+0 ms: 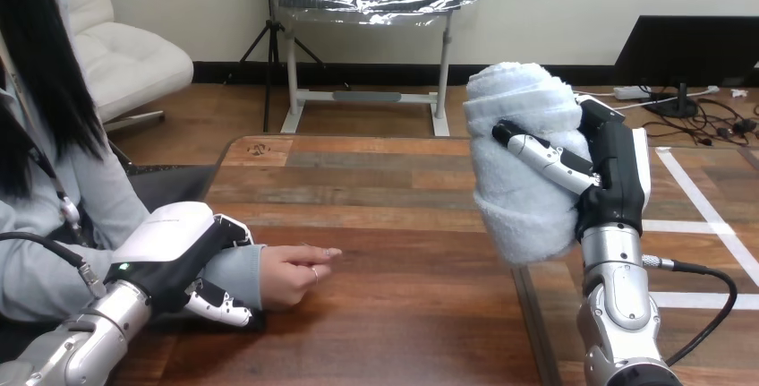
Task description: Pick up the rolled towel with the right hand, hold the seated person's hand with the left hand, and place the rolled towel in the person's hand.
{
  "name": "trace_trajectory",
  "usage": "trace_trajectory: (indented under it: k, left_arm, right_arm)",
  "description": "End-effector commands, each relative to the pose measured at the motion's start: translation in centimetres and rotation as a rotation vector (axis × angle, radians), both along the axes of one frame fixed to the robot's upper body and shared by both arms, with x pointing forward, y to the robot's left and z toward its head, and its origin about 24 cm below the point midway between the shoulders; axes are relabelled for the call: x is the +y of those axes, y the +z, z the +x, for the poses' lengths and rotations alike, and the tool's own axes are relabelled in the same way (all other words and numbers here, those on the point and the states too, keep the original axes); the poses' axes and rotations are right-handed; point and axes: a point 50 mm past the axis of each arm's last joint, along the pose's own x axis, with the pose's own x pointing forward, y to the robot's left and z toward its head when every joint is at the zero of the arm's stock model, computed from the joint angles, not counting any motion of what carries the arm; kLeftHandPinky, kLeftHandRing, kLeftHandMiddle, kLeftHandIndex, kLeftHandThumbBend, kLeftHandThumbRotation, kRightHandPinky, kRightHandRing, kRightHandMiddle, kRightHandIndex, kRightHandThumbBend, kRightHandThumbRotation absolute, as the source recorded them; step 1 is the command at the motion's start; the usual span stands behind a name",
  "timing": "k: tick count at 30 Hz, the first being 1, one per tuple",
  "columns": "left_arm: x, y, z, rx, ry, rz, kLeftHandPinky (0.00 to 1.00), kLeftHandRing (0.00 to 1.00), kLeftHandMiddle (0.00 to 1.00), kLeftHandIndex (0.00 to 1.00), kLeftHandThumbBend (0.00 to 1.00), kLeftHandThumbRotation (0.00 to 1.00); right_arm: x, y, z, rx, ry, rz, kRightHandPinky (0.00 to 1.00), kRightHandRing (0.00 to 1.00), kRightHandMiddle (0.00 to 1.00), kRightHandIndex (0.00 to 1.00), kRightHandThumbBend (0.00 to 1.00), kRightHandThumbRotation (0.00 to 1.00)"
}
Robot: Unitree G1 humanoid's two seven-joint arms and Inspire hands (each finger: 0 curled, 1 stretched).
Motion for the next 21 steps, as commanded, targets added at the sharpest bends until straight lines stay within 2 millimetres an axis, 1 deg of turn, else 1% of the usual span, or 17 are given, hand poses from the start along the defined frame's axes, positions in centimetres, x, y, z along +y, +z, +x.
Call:
trace_trajectory:
  k: [1,9,14,17,21]
  left_arm:
    - [-0.75,1.71,1.12,-0.087,-0.051,-0.018,0.31,0.35,0.4,0.43,0.99,0.22]
    - [-0.92,2.07,1.17,-0.11,-0.068,-0.033,0.31,0.35,0.4,0.44,0.98,0.22]
    - [-1.08,2.33,1.19,-0.132,-0.079,-0.047,0.3,0.34,0.4,0.43,0.98,0.19]
    - [-1.16,2.44,1.26,-0.134,-0.084,-0.047,0.3,0.34,0.39,0.43,0.98,0.2]
    - [-1.3,2.67,1.25,-0.154,-0.098,-0.055,0.3,0.34,0.4,0.43,0.97,0.2]
  right_arm:
    - [0.22,3.7,1.46,-0.16,0.008,-0.014,0.26,0.31,0.4,0.39,0.69,0.0]
    - [0.29,3.53,1.49,-0.146,0.006,-0.027,0.27,0.32,0.41,0.4,0.68,0.0]
    - [0.39,3.44,1.5,-0.137,0.004,-0.053,0.27,0.32,0.4,0.4,0.7,0.0]
    - [0.38,3.32,1.47,-0.127,-0.006,-0.091,0.28,0.33,0.41,0.4,0.71,0.0]
    - [0.48,3.13,1.48,-0.115,0.001,-0.094,0.29,0.34,0.41,0.4,0.73,0.0]
